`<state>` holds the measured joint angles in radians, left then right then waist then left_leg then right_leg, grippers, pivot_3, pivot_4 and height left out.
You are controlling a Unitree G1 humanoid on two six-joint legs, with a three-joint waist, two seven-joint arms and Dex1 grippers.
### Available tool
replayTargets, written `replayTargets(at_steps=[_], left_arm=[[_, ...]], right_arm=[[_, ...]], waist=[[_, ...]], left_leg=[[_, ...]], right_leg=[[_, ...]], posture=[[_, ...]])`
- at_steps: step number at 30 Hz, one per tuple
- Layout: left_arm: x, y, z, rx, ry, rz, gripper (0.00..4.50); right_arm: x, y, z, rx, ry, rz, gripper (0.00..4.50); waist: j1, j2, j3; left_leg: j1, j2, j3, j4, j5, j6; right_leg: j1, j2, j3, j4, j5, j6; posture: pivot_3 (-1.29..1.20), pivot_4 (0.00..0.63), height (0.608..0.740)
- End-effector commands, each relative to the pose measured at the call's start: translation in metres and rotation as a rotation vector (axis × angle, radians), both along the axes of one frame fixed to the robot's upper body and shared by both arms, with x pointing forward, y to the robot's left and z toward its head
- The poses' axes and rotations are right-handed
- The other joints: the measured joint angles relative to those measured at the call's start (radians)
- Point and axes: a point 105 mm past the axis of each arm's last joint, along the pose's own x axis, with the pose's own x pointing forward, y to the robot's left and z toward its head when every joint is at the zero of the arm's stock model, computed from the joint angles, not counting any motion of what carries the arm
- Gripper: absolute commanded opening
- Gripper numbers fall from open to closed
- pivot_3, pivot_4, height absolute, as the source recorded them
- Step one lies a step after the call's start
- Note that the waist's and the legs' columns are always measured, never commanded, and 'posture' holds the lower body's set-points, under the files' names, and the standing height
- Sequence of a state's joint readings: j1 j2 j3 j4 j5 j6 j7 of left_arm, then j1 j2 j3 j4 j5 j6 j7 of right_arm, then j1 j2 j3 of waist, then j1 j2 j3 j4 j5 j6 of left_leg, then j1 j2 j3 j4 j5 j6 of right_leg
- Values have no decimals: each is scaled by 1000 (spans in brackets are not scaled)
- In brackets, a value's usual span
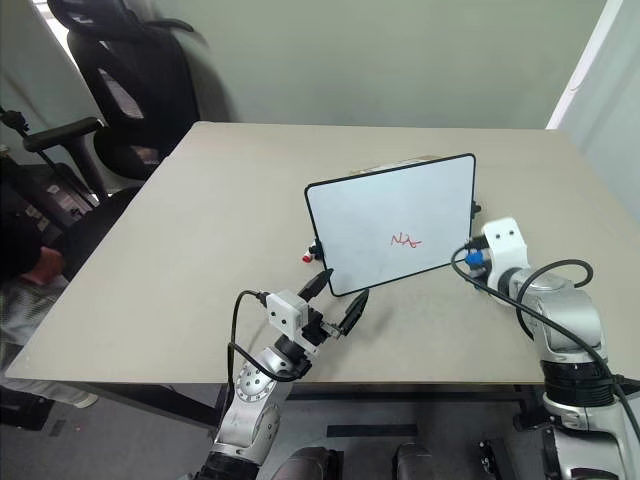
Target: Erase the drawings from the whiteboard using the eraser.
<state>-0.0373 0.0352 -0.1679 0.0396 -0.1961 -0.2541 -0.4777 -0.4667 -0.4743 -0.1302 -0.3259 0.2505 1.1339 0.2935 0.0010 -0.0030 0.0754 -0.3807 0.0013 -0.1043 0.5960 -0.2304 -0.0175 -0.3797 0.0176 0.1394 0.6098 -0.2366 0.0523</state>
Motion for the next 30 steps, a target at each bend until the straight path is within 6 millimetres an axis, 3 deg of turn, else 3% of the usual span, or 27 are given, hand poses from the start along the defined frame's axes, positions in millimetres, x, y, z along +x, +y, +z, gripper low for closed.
replayTargets(at_steps=[1,16,23,30], left_arm=[[1,1,9,-8,-30,-5,4500],[4,8,10,9,-33,2,4500],[3,13,14,9,-47,15,4500],[1,16,16,7,-49,23,4500]], right_arm=[[-1,23,30,63,-136,40,768],[22,86,26,149,-158,158,768],[21,102,-14,121,-34,194,768],[21,95,-40,80,63,166,768]], waist=[[0,0,0],[2,5,-3],[-5,4,-4],[-10,3,-3]], left_leg=[[0,0,0,0,0,0],[-2,0,-2,-2,-1,0],[-1,0,-2,-1,-1,-1],[-1,0,-2,-2,-5,-7]], right_leg=[[0,0,0,0,0,0],[-4,-1,-1,0,5,-4],[-5,-1,0,0,6,-6],[-7,-1,-1,1,8,-7]], posture=[[0,150,740],[0,150,740],[0,150,740],[0,150,740]])
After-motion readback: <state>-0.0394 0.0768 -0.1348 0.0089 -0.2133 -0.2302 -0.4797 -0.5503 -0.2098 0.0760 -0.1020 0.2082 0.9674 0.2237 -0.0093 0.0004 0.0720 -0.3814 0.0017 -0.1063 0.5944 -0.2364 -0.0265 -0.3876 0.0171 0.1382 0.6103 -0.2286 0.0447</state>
